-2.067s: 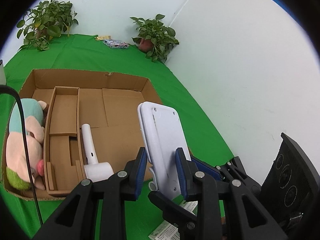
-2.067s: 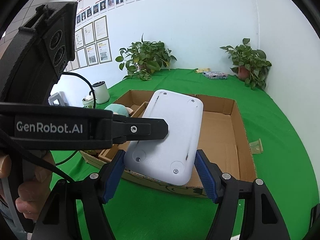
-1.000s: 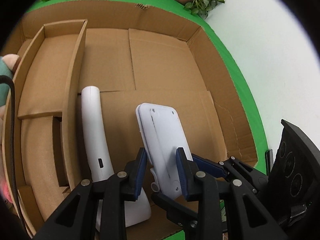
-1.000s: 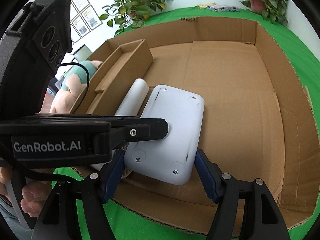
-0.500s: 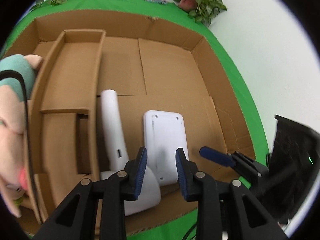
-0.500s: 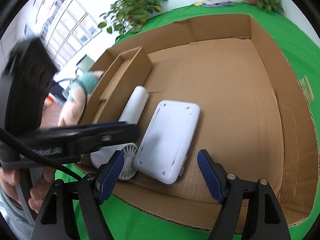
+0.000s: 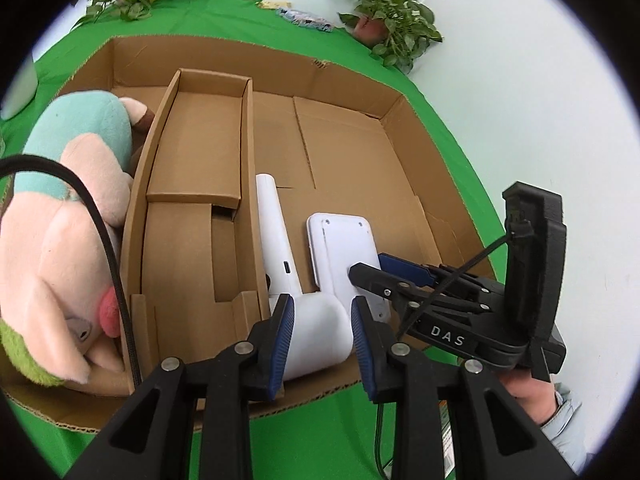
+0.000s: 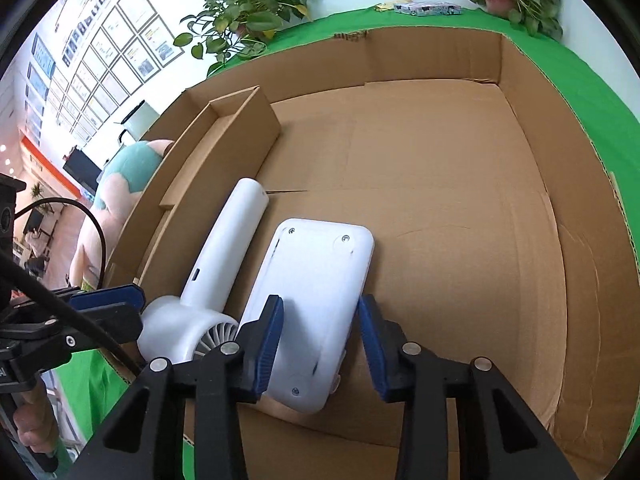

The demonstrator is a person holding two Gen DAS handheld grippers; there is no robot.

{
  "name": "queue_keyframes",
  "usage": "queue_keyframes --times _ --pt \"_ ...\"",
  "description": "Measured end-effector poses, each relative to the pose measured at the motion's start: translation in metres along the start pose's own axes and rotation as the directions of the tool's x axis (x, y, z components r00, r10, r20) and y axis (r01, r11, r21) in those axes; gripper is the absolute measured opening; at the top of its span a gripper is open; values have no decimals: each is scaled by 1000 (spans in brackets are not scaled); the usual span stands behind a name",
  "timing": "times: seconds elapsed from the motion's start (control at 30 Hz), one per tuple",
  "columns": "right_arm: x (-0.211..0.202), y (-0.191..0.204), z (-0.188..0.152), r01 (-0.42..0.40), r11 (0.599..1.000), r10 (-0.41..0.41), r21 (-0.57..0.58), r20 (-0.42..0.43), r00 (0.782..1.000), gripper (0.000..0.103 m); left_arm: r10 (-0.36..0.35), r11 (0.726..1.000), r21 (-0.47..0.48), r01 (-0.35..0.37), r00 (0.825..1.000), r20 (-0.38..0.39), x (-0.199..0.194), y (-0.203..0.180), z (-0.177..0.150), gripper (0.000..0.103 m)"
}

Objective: Organize objects
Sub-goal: 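Lower the white device into the box beside the fan and open both tools, then withdraw both tools upward away from the box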

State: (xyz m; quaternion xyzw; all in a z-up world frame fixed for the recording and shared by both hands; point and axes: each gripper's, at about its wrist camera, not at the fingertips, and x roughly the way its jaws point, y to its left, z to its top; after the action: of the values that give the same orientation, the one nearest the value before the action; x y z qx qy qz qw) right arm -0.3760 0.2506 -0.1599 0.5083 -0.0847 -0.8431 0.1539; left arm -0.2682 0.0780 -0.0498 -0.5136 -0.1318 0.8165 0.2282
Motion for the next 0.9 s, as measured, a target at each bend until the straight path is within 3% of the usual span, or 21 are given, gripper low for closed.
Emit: queue_keyframes --times 0.13,0.3,0.37,0.4,0.43,0.47,0.5,0.57,0.6,0.67,0.7,0.73,0.83,0.9 --pt "0 4 -2 2 1000 -2 -16 2 1000 40 -32 999 21 32 999 9 -1 -4 -2 28" --pt "2 6 -3 1 1000 -1 -12 2 1000 48 5 999 44 -8 998 59 -2 -13 -5 28" --pt "-7 10 -8 41 999 -40 -21 37 999 71 51 996 65 -58 992 117 -10 -17 -11 29" --pt "-13 12 -11 58 998 -56 -30 63 996 77 80 993 76 -92 986 147 -14 -19 -14 29" --pt "-22 17 -16 87 995 -82 -46 103 991 92 132 985 85 -151 972 192 -19 -22 -18 33" --pt "-31 20 -21 131 990 -122 -58 143 982 102 209 968 89 -237 947 243 -23 -26 -23 38" --pt "-41 25 -28 191 979 -176 -66 191 966 103 274 947 89 -310 918 287 -27 -31 -27 47" --pt "-59 35 -44 268 959 -235 -92 270 934 103 383 890 89 -448 838 389 -34 -42 -41 62" --pt "-66 40 -53 278 955 -235 -107 301 924 103 427 858 82 -507 793 436 -37 -49 -49 76" --pt "-80 50 -71 298 945 -234 -134 357 904 103 474 812 61 -580 717 511 -42 -60 -62 81" --pt "-85 54 -80 312 939 -239 -141 383 892 103 485 800 49 -598 691 537 -44 -64 -67 81" --pt "-90 58 -89 322 936 -239 -145 412 879 103 486 795 36 -606 670 562 -47 -69 -74 81" --pt "-102 60 -105 317 941 -236 -115 446 863 103 463 807 30 -590 663 588 -54 -77 -87 81" --pt "-111 62 -111 297 951 -228 -89 450 864 103 458 809 32 -587 664 591 -54 -82 -94 81"
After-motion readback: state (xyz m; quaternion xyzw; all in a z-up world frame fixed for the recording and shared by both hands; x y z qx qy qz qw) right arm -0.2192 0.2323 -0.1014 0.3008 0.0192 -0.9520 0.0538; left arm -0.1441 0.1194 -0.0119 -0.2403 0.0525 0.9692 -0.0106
